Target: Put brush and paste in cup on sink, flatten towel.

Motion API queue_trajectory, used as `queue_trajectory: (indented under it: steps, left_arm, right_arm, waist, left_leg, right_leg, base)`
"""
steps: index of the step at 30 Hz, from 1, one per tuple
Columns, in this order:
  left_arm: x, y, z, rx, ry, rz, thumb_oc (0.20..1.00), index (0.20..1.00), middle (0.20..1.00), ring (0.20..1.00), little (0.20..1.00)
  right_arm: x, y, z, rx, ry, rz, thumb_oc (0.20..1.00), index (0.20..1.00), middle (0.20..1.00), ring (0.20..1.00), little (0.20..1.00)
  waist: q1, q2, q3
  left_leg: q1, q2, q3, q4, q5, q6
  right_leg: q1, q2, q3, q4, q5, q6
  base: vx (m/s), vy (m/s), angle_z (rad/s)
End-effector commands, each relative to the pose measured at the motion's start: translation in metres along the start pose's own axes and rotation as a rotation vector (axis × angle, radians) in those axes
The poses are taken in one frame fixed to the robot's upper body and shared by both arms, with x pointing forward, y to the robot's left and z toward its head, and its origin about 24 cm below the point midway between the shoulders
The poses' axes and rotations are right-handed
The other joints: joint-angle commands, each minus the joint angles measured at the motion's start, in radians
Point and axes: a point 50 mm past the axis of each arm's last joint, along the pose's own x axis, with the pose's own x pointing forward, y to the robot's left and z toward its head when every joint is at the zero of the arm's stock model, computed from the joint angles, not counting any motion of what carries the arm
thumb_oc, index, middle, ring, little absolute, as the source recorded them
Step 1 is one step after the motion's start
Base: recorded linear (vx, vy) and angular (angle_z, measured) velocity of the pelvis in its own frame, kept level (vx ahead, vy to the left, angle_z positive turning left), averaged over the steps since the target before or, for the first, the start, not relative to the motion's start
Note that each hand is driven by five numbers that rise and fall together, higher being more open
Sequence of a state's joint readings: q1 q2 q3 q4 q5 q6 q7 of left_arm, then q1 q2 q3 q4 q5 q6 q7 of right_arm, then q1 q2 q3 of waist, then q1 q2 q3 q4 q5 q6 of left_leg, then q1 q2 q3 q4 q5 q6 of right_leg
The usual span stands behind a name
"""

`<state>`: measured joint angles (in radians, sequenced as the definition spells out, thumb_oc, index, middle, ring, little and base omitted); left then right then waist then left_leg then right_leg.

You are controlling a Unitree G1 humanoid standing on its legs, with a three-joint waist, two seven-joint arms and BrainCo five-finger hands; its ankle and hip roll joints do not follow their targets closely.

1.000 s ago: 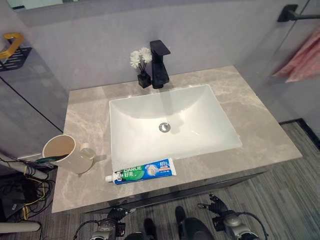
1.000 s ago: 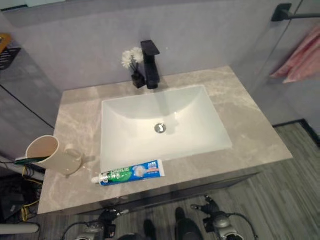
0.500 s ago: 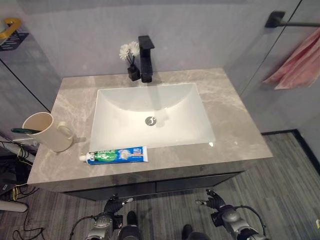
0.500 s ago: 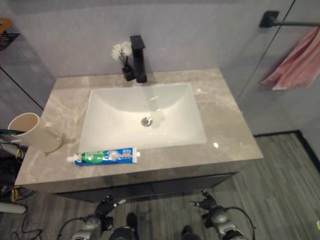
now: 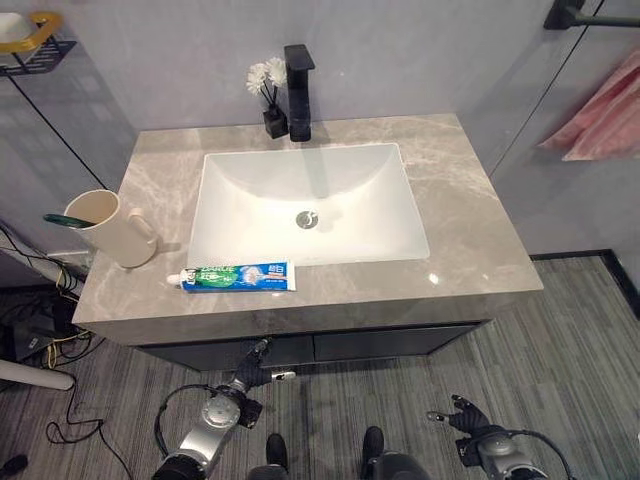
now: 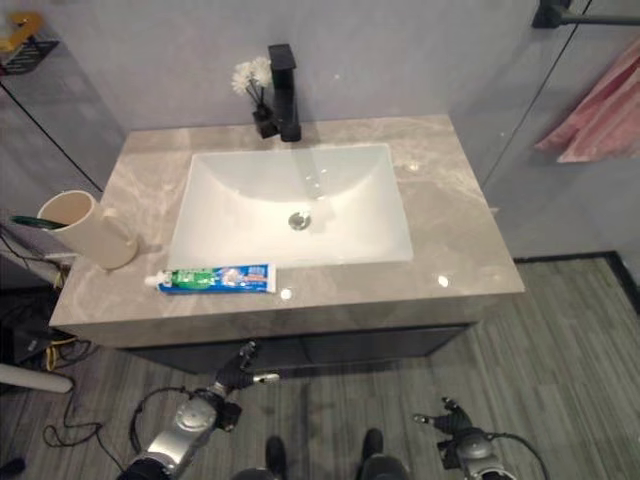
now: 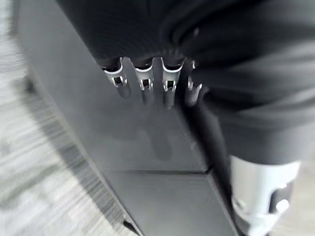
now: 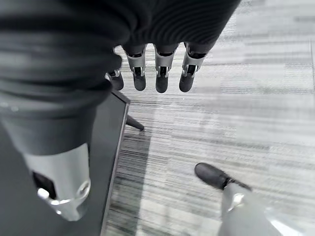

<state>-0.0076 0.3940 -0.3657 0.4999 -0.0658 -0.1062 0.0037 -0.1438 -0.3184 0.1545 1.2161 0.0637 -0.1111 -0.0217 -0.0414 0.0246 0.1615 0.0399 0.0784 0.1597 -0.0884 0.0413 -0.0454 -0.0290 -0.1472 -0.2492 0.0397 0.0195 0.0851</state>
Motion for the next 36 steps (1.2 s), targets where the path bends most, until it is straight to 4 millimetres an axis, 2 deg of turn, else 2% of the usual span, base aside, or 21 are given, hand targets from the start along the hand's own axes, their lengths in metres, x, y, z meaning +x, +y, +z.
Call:
queue_trajectory:
  steps: [1,3,4,6,7,8,9,12,13,16,17,18,19,21,22,23,24,25,26,31,36]
  left_arm:
    - [-0.005,0.012,0.005,0.097,-0.030,0.011,1.000,1.000,1.000,1.000,1.000]
    - [-0.012,0.024,0.011,0.239,-0.052,0.018,1.000,1.000,1.000,1.000,1.000]
    - [-0.012,0.024,0.011,0.239,-0.051,0.018,1.000,1.000,1.000,1.000,1.000]
    - [-0.024,0.031,0.043,0.344,-0.156,-0.103,1.000,1.000,1.000,1.000,1.000]
    - [-0.026,0.024,0.055,0.306,-0.176,-0.216,1.000,1.000,1.000,1.000,1.000]
    - [-0.026,0.025,0.055,0.305,-0.175,-0.217,1.000,1.000,1.000,1.000,1.000]
    - [-0.026,0.009,0.079,0.293,-0.254,-0.371,1.000,1.000,1.000,1.000,1.000]
    - [-0.027,-0.010,0.124,0.331,-0.407,-0.521,1.000,1.000,1.000,1.000,1.000]
    - [-0.027,-0.010,0.124,0.332,-0.408,-0.522,1.000,1.000,1.000,1.000,1.000]
    - [-0.032,-0.023,0.184,0.460,-0.624,-0.562,1.000,1.000,1.000,1.000,1.000]
    - [-0.031,-0.026,0.189,0.448,-0.640,-0.566,1.000,1.000,1.000,1.000,1.000]
    - [-0.037,-0.025,0.205,0.454,-0.716,-0.544,1.000,1.000,1.000,1.000,1.000]
    - [-0.046,-0.021,0.225,0.471,-0.819,-0.505,1.000,1.000,1.000,1.000,1.000]
    - [-0.057,0.000,0.244,0.483,-0.936,-0.346,1.000,1.000,1.000,1.000,1.000]
    - [-0.061,0.010,0.246,0.517,-0.960,-0.262,1.000,1.000,1.000,1.000,1.000]
    - [-0.071,0.061,0.235,0.695,-0.882,0.016,1.000,1.000,1.000,1.000,1.000]
    - [-0.070,0.083,0.217,0.743,-0.772,0.099,1.000,1.000,1.000,1.000,1.000]
    - [-0.072,0.095,0.203,0.730,-0.710,0.118,1.000,1.000,1.000,1.000,1.000]
    - [-0.077,0.112,0.195,0.804,-0.641,0.168,1.000,1.000,1.000,1.000,1.000]
    - [-0.074,0.137,0.178,0.803,-0.520,0.184,1.000,1.000,1.000,1.000,1.000]
    - [-0.059,0.141,0.168,0.782,-0.478,0.198,1.000,1.000,1.000,1.000,1.000]
  right_arm:
    - [0.002,0.011,0.012,-0.124,-0.043,0.054,1.000,1.000,1.000,1.000,1.000]
    - [0.001,0.015,0.011,-0.170,-0.048,0.081,1.000,1.000,1.000,1.000,1.000]
    - [0.001,0.016,0.011,-0.170,-0.047,0.082,1.000,1.000,1.000,1.000,1.000]
    - [0.000,0.016,0.002,-0.153,-0.003,0.094,1.000,1.000,1.000,1.000,1.000]
    - [-0.001,0.017,-0.007,-0.134,0.047,0.100,1.000,1.000,1.000,1.000,1.000]
    - [-0.001,0.017,-0.007,-0.134,0.047,0.101,1.000,1.000,1.000,1.000,1.000]
    - [-0.002,0.019,-0.019,-0.086,0.113,0.113,1.000,1.000,1.000,1.000,1.000]
    - [-0.004,0.020,-0.027,-0.045,0.159,0.108,1.000,1.000,1.000,1.000,1.000]
    - [-0.004,0.020,-0.027,-0.043,0.158,0.107,1.000,1.000,1.000,1.000,1.000]
    - [-0.005,0.021,-0.032,-0.038,0.193,0.103,1.000,1.000,1.000,1.000,1.000]
    - [-0.005,0.020,-0.032,-0.032,0.196,0.100,1.000,1.000,1.000,1.000,1.000]
    - [-0.005,0.020,-0.034,-0.012,0.204,0.089,1.000,1.000,1.000,1.000,1.000]
    - [-0.006,0.019,-0.037,0.001,0.217,0.079,1.000,1.000,1.000,1.000,1.000]
    - [-0.007,0.021,-0.041,0.009,0.231,0.076,1.000,1.000,1.000,1.000,1.000]
    - [-0.008,0.022,-0.043,0.013,0.239,0.077,1.000,1.000,1.000,1.000,1.000]
    - [-0.010,0.019,-0.049,0.030,0.258,0.058,1.000,1.000,1.000,1.000,1.000]
    - [-0.013,0.017,-0.055,0.037,0.272,0.048,1.000,1.000,1.000,1.000,1.000]
    - [-0.014,0.015,-0.059,0.043,0.286,0.036,1.000,1.000,1.000,1.000,1.000]
    - [-0.015,0.013,-0.063,0.044,0.299,0.034,1.000,1.000,1.000,1.000,1.000]
    - [-0.019,0.011,-0.071,0.000,0.338,0.043,1.000,1.000,1.000,1.000,1.000]
    - [-0.016,0.015,-0.065,-0.016,0.319,0.055,1.000,1.000,1.000,1.000,1.000]
  waist:
    - [0.017,-0.021,-0.014]
    - [0.017,-0.020,-0.026]
    - [0.018,-0.021,-0.025]
    - [0.017,-0.015,-0.045]
    - [0.014,-0.012,-0.055]
    - [0.014,-0.013,-0.055]
    - [0.010,-0.010,-0.065]
    - [-0.002,-0.011,-0.078]
    - [-0.001,-0.011,-0.077]
    - [-0.013,-0.013,-0.085]
    - [-0.013,-0.013,-0.084]
    - [-0.013,-0.013,-0.084]
    - [-0.011,-0.012,-0.084]
    - [-0.007,-0.013,-0.085]
    - [-0.004,-0.012,-0.086]
    - [0.011,-0.010,-0.085]
    - [0.015,-0.008,-0.085]
    - [0.017,-0.007,-0.085]
    - [0.019,-0.006,-0.085]
    - [0.010,-0.015,-0.088]
    - [0.005,-0.023,-0.085]
  left_leg:
    - [-0.026,0.025,-0.013,0.064,0.004,-0.011]
    - [-0.001,0.024,0.001,0.031,0.007,-0.009]
    - [0.002,0.024,0.002,0.029,0.008,-0.009]
    - [0.026,0.024,0.008,0.003,0.009,-0.008]
    - [0.029,0.023,0.010,0.001,0.007,-0.008]
    - [0.030,0.024,0.010,0.001,0.007,-0.008]
    - [0.031,0.023,0.009,0.001,0.004,-0.009]
    - [0.027,0.024,0.005,0.001,0.004,-0.010]
    - [0.026,0.024,0.004,0.001,0.004,-0.010]
    - [0.016,0.026,-0.006,0.001,0.009,-0.014]
    - [0.013,0.026,-0.012,0.001,0.010,-0.014]
    - [0.011,0.027,-0.018,0.001,0.012,-0.015]
    - [0.008,0.026,-0.023,0.001,0.014,-0.015]
    - [0.009,0.025,-0.027,0.001,0.013,-0.015]
    - [0.009,0.024,-0.029,0.001,0.013,-0.016]
    - [0.010,0.024,-0.031,0.001,0.013,-0.019]
    - [0.015,0.025,-0.024,0.001,0.013,-0.021]
    - [0.020,0.025,-0.019,0.001,0.011,-0.022]
    - [0.024,0.025,-0.014,0.001,0.009,-0.023]
    - [0.031,0.028,0.001,0.001,0.006,-0.028]
    - [0.023,0.030,0.008,0.001,0.006,-0.031]
  right_leg:
    - [0.007,-0.027,0.107,-0.023,0.075,0.027]
    - [0.015,-0.029,0.114,-0.027,0.079,0.036]
    - [0.016,-0.029,0.115,-0.027,0.079,0.036]
    - [0.031,-0.031,0.114,-0.039,0.082,0.043]
    - [0.039,-0.032,0.112,-0.049,0.085,0.044]
    - [0.040,-0.032,0.112,-0.051,0.085,0.044]
    - [0.047,-0.032,0.109,-0.058,0.087,0.045]
    - [0.052,-0.032,0.106,-0.061,0.090,0.045]
    - [0.052,-0.032,0.105,-0.061,0.090,0.045]
    - [0.049,-0.032,0.096,-0.048,0.086,0.045]
    - [0.049,-0.032,0.091,-0.045,0.085,0.044]
    - [0.051,-0.034,0.086,-0.042,0.084,0.044]
    - [0.053,-0.034,0.080,-0.042,0.084,0.045]
    - [0.059,-0.035,0.075,-0.048,0.084,0.045]
    - [0.062,-0.036,0.074,-0.050,0.083,0.045]
    - [0.064,-0.035,0.072,-0.050,0.080,0.047]
    - [0.069,-0.034,0.075,-0.053,0.080,0.048]
    - [0.073,-0.033,0.077,-0.057,0.081,0.049]
    - [0.076,-0.034,0.080,-0.060,0.081,0.050]
    - [0.084,-0.038,0.077,-0.062,0.085,0.056]
    - [0.079,-0.039,0.078,-0.074,0.092,0.058]
  base:
    - [0.03,0.082,-0.13]
    - [0.03,0.058,-0.14]
    - [0.05,0.063,-0.06]
    - [0.07,0.049,-0.03]
    - [0.05,0.028,-0.01]
    - [0.04,0.017,0.01]
    - [0.00,0.000,0.00]
    - [0.01,-0.007,0.04]
    - [0.00,0.000,0.00]
    - [0.00,-0.004,-0.01]
    - [0.00,-0.018,0.11]
    - [0.00,-0.022,0.17]
    - [0.00,-0.024,0.20]
    - [0.01,-0.016,0.10]
    - [0.02,-0.018,0.06]
    - [0.03,-0.010,-0.02]
    - [0.05,0.002,-0.05]
    - [0.07,0.020,-0.02]
    - [0.05,0.021,0.05]
    - [0.02,0.008,0.01]
    - [0.00,0.000,0.00]
